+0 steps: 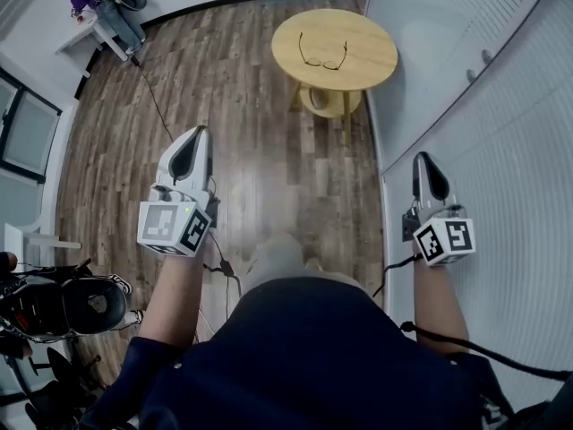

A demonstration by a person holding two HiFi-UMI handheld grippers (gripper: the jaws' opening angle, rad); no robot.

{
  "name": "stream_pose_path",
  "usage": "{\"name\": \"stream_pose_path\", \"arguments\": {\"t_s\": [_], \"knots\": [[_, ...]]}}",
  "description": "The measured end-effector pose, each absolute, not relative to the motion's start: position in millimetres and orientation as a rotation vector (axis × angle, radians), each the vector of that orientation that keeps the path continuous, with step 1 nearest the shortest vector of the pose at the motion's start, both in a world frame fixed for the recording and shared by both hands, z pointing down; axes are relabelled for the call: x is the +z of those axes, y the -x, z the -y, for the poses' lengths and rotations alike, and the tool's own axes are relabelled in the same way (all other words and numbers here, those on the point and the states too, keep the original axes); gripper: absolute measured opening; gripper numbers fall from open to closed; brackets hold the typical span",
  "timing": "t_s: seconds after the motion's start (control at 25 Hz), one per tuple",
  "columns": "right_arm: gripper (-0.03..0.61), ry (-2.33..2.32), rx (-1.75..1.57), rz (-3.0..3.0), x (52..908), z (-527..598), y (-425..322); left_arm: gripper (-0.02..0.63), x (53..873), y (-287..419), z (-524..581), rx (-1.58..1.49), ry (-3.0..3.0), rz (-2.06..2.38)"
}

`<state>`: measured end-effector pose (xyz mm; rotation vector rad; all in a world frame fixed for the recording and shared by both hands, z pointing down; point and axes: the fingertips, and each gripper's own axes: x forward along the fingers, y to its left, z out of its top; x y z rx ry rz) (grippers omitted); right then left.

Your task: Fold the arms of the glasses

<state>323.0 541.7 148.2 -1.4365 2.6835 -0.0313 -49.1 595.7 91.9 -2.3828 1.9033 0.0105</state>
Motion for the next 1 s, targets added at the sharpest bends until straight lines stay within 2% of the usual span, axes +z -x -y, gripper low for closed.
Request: {"name": "stream_pose_path", "arguments": {"t_s": [1.0], "knots": [[0.006, 1.557, -0.091, -2.681, 153.8, -378.8, -253.2, 0.002, 86.4, 111.6, -385.6, 0.019, 2.460, -1.781]]}}
